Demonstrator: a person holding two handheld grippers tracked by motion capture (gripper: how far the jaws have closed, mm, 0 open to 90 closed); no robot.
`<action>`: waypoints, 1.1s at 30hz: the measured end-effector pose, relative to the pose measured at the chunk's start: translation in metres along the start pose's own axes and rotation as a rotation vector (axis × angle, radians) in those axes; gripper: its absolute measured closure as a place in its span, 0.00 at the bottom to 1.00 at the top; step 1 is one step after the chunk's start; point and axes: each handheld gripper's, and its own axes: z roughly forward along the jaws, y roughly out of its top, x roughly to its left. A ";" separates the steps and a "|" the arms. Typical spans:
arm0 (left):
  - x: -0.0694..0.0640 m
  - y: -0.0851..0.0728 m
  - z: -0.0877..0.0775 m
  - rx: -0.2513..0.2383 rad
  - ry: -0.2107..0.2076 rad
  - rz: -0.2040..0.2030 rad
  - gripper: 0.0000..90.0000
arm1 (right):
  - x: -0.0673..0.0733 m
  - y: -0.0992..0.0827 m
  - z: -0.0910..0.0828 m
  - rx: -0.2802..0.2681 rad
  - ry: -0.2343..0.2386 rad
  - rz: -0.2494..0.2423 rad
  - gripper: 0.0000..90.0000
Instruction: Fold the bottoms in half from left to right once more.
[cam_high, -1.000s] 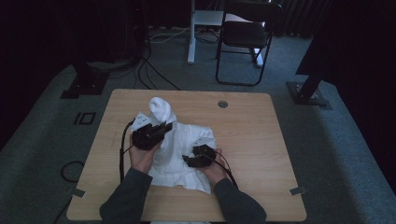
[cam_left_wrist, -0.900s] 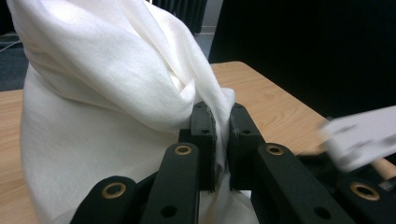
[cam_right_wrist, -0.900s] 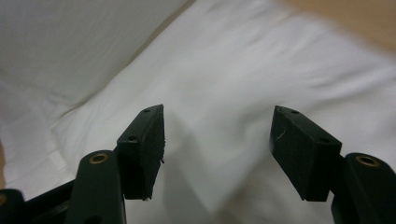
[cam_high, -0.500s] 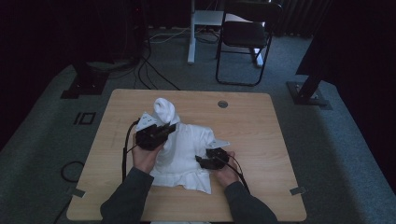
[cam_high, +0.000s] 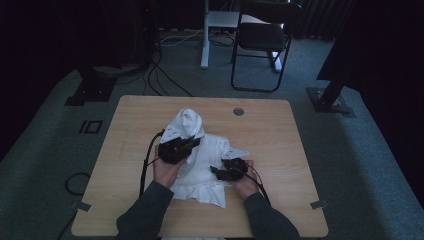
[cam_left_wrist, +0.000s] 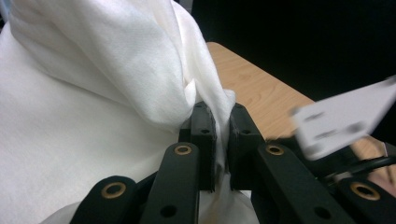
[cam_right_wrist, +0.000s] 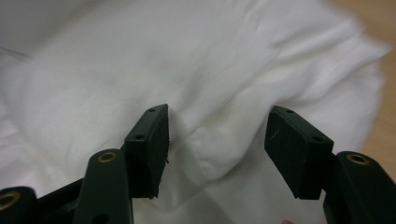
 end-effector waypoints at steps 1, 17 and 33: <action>-0.001 -0.001 0.001 0.004 -0.001 0.003 0.93 | -0.003 0.000 -0.008 -0.022 0.005 -0.004 0.43; -0.017 -0.022 0.035 0.070 -0.058 -0.006 0.93 | -0.050 -0.029 -0.048 0.004 -0.118 0.112 0.44; -0.035 -0.058 0.078 0.206 -0.091 0.006 0.93 | -0.054 -0.014 -0.072 -0.127 -0.125 0.152 0.48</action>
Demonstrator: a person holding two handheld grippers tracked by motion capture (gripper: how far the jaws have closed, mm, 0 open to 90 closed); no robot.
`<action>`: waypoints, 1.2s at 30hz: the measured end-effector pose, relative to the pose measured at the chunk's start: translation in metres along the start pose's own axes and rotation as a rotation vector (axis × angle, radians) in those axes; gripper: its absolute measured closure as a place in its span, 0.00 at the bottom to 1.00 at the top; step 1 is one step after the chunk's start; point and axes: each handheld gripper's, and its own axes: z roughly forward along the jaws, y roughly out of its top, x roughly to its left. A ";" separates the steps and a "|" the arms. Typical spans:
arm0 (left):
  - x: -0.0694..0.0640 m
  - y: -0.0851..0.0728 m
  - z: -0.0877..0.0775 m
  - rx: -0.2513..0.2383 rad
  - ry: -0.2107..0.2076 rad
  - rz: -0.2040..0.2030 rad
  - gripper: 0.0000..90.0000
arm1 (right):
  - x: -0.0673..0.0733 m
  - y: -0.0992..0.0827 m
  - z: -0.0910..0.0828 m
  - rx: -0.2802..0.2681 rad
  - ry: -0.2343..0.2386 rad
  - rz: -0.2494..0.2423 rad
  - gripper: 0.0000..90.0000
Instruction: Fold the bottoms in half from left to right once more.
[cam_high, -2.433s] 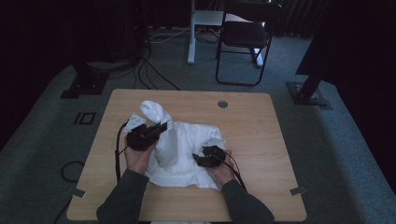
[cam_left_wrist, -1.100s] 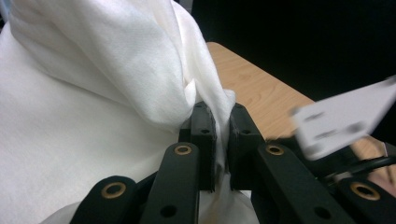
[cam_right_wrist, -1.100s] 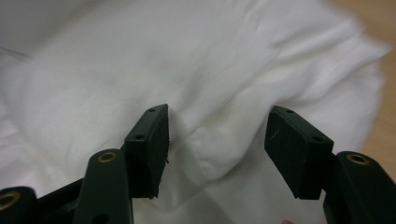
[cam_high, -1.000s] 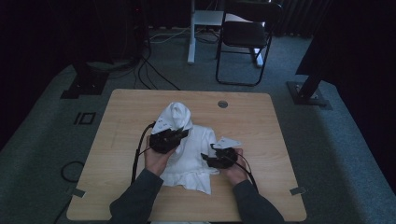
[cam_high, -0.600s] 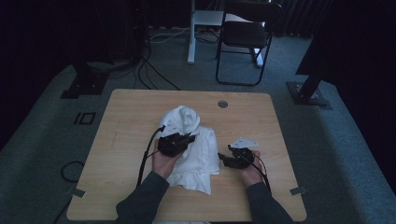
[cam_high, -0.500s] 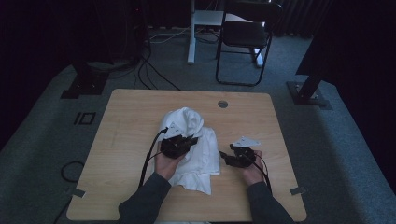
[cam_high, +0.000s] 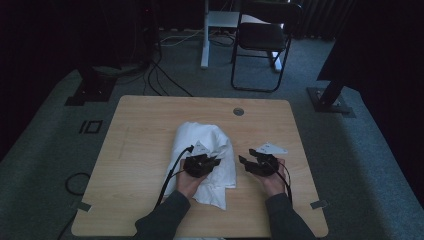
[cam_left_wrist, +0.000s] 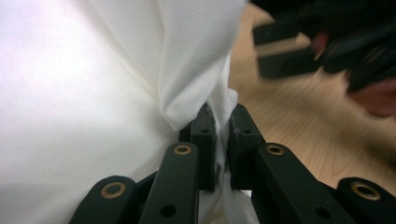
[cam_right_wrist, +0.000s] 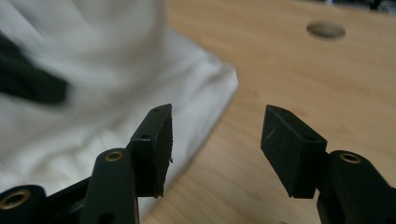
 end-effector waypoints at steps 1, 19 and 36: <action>0.000 -0.002 0.003 0.010 -0.004 -0.005 0.93 | 0.002 0.004 -0.003 -0.017 0.004 0.000 0.48; -0.001 -0.005 0.009 0.029 -0.004 -0.024 0.88 | 0.028 0.053 0.042 0.044 0.026 -0.048 0.85; 0.058 0.055 -0.078 -0.114 0.226 0.024 0.85 | 0.013 0.048 0.056 0.076 -0.017 -0.022 0.91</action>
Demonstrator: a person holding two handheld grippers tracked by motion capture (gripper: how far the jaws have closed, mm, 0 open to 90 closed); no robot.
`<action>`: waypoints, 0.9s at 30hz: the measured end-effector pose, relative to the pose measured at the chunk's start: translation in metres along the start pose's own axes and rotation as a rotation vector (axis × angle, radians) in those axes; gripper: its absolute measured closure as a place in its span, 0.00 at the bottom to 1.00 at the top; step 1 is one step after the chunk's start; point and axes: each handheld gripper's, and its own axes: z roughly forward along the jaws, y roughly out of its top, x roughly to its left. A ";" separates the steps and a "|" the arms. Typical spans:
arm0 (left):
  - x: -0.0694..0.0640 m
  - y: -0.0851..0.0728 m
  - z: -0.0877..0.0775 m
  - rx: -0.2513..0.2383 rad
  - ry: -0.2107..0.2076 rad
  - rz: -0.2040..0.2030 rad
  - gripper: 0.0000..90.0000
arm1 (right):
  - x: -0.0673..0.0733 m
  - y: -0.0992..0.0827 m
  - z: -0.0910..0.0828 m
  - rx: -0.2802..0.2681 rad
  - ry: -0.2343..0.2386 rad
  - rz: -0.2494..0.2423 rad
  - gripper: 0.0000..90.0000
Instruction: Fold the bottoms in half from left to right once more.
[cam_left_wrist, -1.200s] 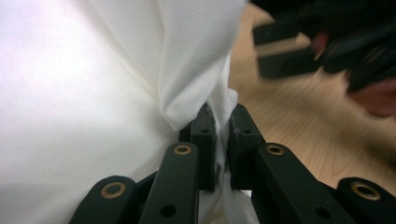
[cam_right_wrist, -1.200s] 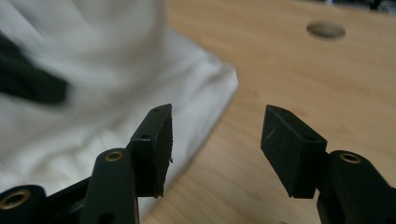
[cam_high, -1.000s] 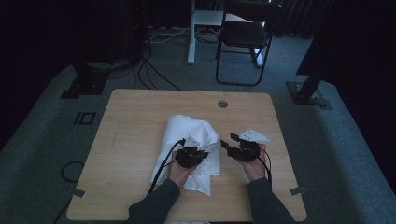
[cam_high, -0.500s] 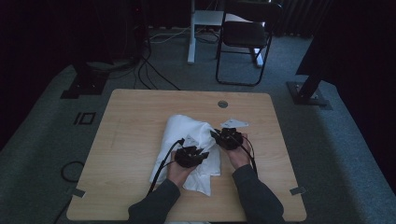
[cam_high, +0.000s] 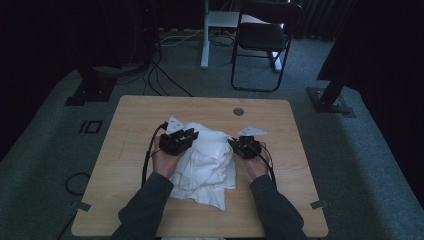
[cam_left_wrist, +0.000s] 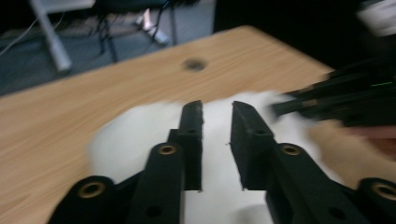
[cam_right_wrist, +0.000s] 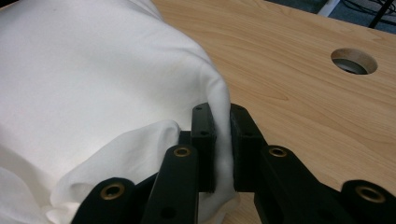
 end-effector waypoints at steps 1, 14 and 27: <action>0.000 0.000 0.000 0.000 0.000 0.000 0.87 | 0.000 0.000 0.000 0.000 0.000 0.000 0.91; 0.013 -0.031 0.043 0.158 -0.033 0.012 0.88 | -0.011 0.001 0.012 0.036 -0.026 -0.011 0.91; 0.013 -0.049 0.065 0.192 0.009 -0.016 0.91 | -0.018 0.005 -0.002 -0.011 -0.056 0.030 0.57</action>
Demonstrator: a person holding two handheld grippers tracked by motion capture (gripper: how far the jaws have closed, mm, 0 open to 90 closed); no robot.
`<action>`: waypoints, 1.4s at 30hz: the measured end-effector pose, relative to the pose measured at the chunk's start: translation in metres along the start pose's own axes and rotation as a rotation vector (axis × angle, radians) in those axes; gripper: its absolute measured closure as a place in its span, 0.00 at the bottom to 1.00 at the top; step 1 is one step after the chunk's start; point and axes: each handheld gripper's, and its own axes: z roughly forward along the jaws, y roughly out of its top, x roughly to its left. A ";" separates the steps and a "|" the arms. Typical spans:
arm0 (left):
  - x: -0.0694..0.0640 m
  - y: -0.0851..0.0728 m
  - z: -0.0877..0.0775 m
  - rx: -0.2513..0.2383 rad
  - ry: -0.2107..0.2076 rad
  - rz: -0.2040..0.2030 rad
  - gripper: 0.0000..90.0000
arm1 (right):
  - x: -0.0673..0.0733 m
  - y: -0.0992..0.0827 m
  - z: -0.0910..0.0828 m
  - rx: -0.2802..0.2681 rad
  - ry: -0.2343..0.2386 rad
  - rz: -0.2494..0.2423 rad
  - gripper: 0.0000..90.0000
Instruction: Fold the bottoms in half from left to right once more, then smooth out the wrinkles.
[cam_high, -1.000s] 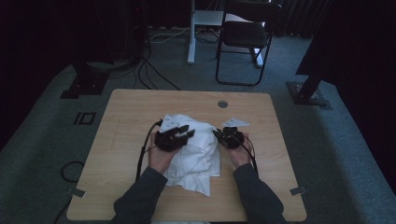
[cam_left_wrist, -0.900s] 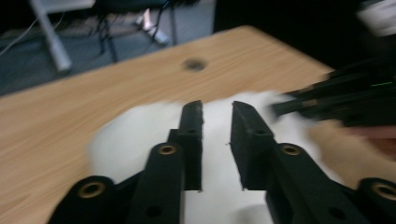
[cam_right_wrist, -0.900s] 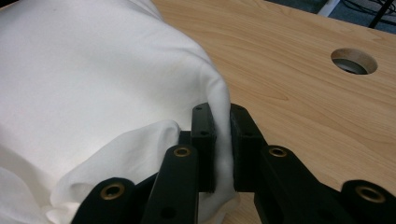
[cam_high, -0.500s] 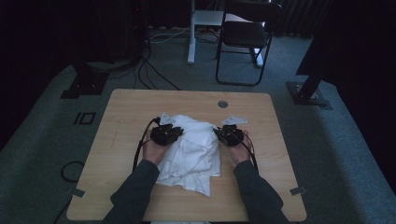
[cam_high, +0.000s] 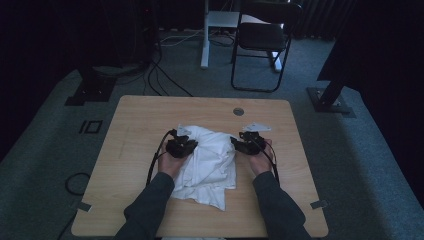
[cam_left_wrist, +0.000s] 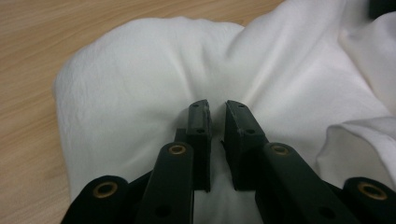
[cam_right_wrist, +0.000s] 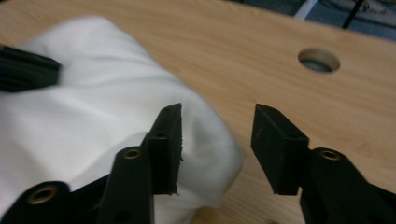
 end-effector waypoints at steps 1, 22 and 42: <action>-0.003 -0.001 0.001 0.004 0.019 0.012 0.91 | 0.006 0.005 -0.005 -0.010 0.002 -0.027 0.54; -0.003 -0.005 0.003 -0.018 0.016 -0.024 0.92 | 0.011 -0.038 0.012 0.184 0.103 -0.104 0.90; -0.007 0.004 0.016 -0.027 0.058 -0.087 0.93 | 0.029 0.014 -0.011 0.019 0.210 -0.058 0.46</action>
